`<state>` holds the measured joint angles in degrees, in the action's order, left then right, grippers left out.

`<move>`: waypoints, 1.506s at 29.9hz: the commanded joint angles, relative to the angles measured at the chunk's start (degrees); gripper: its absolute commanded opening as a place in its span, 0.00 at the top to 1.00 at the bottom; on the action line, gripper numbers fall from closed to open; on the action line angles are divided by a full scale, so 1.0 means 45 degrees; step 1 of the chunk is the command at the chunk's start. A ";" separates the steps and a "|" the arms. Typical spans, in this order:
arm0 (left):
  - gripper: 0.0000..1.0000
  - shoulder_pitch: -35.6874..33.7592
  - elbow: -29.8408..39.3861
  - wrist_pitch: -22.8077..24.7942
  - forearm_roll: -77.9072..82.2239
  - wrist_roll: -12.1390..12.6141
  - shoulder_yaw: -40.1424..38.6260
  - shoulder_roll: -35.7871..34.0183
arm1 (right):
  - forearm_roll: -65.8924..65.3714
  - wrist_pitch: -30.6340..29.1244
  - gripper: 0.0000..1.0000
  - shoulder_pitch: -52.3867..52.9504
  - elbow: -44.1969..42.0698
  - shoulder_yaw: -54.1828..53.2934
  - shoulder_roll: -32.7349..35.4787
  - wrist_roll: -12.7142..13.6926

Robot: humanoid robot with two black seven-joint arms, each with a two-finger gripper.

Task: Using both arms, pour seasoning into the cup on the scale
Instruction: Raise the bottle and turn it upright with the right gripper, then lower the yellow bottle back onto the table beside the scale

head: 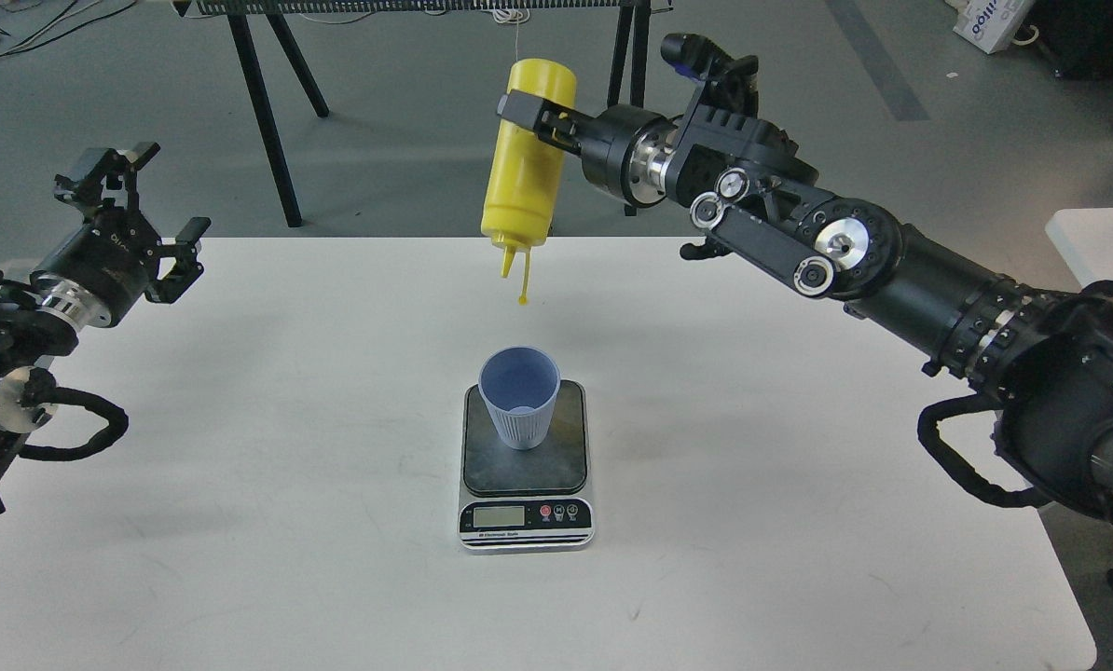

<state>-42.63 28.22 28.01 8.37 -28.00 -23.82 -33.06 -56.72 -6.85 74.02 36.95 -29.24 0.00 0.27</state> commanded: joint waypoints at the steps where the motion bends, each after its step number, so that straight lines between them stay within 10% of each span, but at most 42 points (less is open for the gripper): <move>1: 0.01 0.0020 -0.0001 -0.0002 0.0034 0.0000 0.0000 -0.0114 | 0.2732 -0.0041 0.96 0.0445 -0.0340 -0.3339 0.0000 0.1421; 11: 0.01 -0.0058 -0.0001 -0.0002 0.0034 0.0000 0.0039 -0.0212 | 1.7573 -0.0216 0.96 -0.2478 -0.0147 -0.6120 0.3629 0.5779; 25: 0.01 0.0020 -0.0001 -0.0002 0.0054 0.0000 0.0039 -0.0173 | 1.8757 -0.3397 0.93 -1.1329 0.1828 -0.8660 0.3028 0.5566; 45: 0.01 0.0000 -0.0001 -0.0002 0.0073 0.0000 0.0078 0.0003 | 1.8679 -0.4701 0.69 -1.3969 0.1437 -0.8328 0.2187 0.5527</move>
<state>-42.63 28.20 28.00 8.69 -28.00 -23.47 -32.97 27.43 -28.01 12.24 43.43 -66.83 10.05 25.12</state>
